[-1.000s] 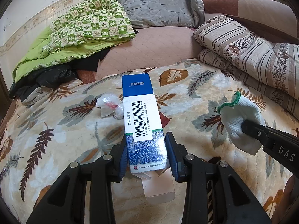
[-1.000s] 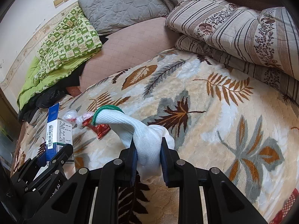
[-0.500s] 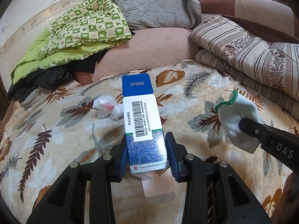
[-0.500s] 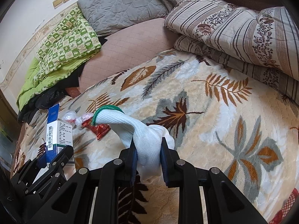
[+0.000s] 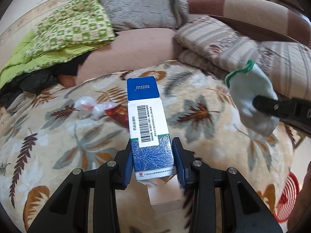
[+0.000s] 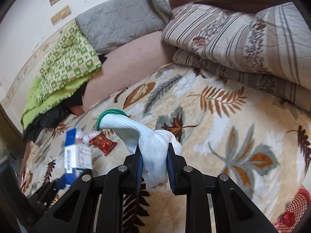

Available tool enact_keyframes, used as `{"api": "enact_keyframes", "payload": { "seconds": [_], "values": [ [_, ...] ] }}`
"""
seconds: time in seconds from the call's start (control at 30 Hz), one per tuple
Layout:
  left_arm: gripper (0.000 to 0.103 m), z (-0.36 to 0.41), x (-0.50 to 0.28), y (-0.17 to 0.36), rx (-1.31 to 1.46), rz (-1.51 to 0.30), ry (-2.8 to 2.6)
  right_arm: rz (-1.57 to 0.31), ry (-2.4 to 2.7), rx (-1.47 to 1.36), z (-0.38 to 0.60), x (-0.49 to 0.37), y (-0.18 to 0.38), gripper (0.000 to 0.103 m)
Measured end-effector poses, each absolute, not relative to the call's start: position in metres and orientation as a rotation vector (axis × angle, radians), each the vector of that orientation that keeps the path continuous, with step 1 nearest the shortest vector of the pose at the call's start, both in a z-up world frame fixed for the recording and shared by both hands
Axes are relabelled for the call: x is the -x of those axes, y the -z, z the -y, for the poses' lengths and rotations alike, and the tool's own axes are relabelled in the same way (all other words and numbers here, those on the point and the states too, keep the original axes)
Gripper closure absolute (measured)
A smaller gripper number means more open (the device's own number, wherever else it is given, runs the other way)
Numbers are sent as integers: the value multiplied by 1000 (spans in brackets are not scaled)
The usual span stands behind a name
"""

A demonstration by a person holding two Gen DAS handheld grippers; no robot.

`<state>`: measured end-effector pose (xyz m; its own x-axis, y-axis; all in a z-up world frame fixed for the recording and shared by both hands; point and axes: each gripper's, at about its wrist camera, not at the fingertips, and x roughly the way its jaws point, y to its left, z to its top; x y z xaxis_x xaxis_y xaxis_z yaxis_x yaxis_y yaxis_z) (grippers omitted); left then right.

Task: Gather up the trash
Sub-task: 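Carry the medicine box and glove to the red wastebasket and open both tools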

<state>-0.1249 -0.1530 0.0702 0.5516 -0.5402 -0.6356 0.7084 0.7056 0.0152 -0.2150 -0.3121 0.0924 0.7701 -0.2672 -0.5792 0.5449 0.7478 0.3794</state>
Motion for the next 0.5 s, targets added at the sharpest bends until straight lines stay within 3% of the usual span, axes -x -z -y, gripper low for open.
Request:
{"api": "enact_keyframes", "payload": {
  "seconds": [0.2,0.5],
  "values": [
    [67,161,170,-71,-335,-630,937,-471,506,-632,316,286,-98,79],
    [67,204,279,-81,-498,-621,1354,-511,747,-736,353,470,-67,80]
  ]
}}
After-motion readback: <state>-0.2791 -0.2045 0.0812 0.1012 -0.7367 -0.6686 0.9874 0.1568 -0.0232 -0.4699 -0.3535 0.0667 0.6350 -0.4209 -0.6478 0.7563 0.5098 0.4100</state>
